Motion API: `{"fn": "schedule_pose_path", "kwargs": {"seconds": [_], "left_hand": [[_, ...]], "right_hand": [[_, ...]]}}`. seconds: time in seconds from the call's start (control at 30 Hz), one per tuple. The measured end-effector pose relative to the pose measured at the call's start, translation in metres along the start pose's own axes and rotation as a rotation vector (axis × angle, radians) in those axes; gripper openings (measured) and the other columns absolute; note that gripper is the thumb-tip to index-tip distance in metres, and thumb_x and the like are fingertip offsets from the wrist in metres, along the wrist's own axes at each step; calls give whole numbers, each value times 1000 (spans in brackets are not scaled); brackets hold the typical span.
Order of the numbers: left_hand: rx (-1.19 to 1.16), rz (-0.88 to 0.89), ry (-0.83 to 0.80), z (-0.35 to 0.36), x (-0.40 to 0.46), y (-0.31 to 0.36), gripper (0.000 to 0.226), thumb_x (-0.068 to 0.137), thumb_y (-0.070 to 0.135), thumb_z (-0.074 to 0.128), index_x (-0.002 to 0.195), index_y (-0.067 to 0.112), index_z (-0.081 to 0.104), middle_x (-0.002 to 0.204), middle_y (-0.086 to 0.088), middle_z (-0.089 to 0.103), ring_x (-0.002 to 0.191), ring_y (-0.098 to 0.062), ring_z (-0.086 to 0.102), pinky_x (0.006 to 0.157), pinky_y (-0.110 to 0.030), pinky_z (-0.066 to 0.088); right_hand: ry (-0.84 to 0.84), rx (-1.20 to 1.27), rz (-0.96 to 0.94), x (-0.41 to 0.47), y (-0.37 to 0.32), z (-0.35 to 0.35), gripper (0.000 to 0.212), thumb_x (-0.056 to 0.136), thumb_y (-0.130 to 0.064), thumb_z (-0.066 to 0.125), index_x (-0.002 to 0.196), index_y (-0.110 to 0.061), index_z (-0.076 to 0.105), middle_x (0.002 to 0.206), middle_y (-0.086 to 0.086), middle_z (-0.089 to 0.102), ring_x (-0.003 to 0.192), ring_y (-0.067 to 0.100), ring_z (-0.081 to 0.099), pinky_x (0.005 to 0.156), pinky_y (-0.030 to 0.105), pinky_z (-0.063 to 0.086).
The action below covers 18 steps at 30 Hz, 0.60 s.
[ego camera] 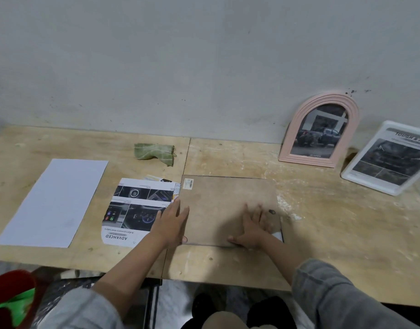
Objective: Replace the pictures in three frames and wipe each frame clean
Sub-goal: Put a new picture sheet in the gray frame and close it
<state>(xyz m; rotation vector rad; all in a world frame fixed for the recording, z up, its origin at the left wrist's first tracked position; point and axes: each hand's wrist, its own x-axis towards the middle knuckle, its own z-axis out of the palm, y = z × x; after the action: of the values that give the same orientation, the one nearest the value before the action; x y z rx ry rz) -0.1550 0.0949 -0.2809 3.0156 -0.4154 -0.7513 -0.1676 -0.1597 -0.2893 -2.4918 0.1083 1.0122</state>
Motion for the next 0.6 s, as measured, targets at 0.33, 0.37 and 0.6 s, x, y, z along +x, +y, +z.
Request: {"fn": "schedule_pose_path", "kwargs": {"seconds": [0.33,0.37,0.6], "left_hand": [[196,149,-137,0,5,-10,94,92,53,46,150,8,-12,159,-8,-19,147,-20,-13,117,-50,2],[199,149,-139,-1,6,-10,95,91,53,47,150,8,-12,159,-8,-18,148,-21,-12,118,-49,2],[253,133,-124,-24,24,-2,106,83,50,62,151,7,-7,160,-10,-10,148,-25,-3,118,-46,2]], "right_hand": [[159,-111,-55,2,18,2,127,66,-70,65,147,-20,-18,147,15,-39,137,32,-31,114,51,-5],[162,-126,-72,4,19,-2,126,66,-70,65,148,-19,-17,148,15,-37,138,31,-30,115,50,-4],[182,-199,-71,29,38,-51,130,64,-68,69,149,-9,-11,153,18,-23,141,32,-23,117,46,2]]}}
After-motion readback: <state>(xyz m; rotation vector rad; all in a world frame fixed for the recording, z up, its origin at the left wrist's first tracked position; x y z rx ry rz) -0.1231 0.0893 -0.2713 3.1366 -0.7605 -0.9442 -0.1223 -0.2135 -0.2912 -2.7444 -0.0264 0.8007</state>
